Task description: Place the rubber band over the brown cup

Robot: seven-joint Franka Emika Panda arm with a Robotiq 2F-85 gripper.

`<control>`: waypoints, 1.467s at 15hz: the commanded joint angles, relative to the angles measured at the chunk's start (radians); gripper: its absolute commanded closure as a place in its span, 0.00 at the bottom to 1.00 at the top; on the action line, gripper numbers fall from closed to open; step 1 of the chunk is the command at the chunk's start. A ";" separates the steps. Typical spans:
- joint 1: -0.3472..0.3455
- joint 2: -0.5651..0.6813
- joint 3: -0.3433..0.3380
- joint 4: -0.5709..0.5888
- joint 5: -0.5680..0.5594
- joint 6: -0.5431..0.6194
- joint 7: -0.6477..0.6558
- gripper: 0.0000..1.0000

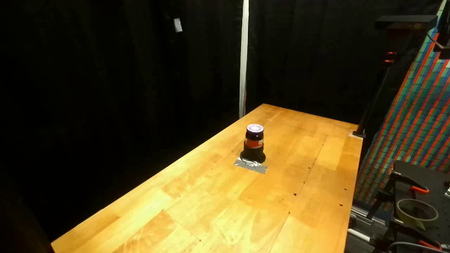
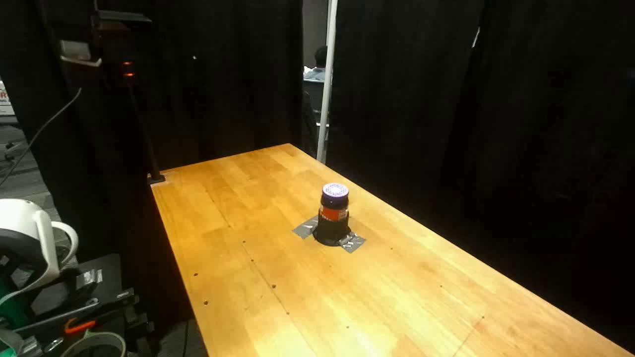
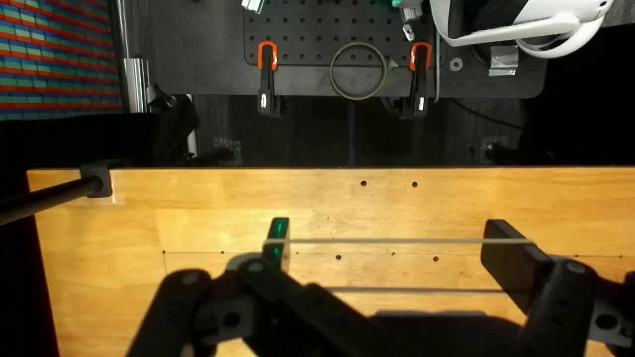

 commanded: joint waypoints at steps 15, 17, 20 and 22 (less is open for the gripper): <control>0.018 0.509 -0.027 0.089 -0.003 0.490 -0.102 0.00; 0.026 0.646 -0.035 0.149 0.010 0.559 -0.140 0.00; 0.027 0.850 -0.028 0.269 0.004 0.649 -0.157 0.00; 0.030 0.979 -0.021 0.375 -0.002 0.675 -0.182 0.00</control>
